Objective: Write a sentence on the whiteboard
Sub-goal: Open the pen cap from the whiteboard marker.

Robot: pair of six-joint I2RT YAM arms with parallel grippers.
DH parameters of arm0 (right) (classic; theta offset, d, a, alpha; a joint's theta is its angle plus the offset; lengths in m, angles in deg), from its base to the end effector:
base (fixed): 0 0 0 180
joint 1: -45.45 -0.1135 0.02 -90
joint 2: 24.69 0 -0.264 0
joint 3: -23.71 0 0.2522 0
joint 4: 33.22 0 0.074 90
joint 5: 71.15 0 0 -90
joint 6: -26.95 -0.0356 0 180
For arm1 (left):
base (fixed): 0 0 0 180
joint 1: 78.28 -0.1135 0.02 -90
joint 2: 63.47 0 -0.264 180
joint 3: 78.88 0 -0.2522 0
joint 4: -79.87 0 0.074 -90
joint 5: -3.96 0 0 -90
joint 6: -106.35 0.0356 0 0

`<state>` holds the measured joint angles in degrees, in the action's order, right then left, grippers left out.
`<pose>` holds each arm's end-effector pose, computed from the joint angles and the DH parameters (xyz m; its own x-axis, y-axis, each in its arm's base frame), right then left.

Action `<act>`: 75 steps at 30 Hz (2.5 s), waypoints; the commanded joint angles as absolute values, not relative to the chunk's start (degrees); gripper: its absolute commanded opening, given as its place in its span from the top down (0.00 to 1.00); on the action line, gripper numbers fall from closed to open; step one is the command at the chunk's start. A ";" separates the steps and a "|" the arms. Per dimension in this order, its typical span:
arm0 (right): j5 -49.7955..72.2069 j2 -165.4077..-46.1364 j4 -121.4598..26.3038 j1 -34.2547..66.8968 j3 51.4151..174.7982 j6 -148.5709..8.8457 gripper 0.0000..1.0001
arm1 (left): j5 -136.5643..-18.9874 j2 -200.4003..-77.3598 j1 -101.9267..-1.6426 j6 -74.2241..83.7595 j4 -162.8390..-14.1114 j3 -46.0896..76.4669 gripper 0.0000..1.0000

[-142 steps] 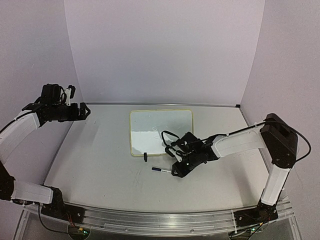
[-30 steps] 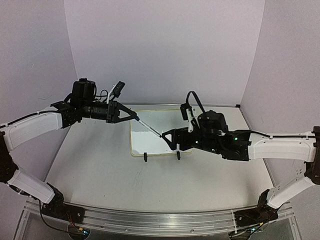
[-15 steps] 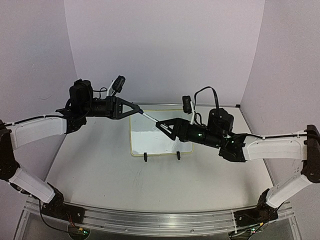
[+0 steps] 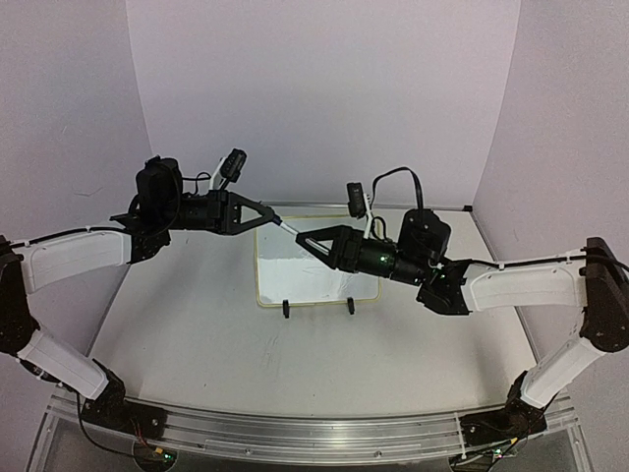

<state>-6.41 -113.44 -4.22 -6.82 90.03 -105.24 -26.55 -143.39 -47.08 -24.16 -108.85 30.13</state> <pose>0.2039 0.2884 0.2934 -0.6027 0.2136 -0.7688 -0.7692 0.1009 0.6310 0.2536 -0.1894 0.3339 -0.6519 0.0093 -0.7582 0.7582 -0.0079 -0.6520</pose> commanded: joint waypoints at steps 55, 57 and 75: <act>-9.21 -116.59 2.21 -7.69 95.79 -108.34 0.61 | -28.72 -143.02 -47.26 -28.82 -119.04 34.80 1.00; -9.02 -116.39 2.16 -7.66 95.74 -108.10 0.64 | -28.97 -143.27 -47.26 -28.89 -119.13 34.94 1.00; -5.52 -114.38 5.49 -7.86 94.46 -106.34 0.89 | -28.64 -144.07 -47.17 -29.45 -119.73 35.22 1.00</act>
<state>-6.58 -117.14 -0.35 -7.37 93.42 -106.34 -28.52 -143.39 -47.11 -30.11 -118.51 34.63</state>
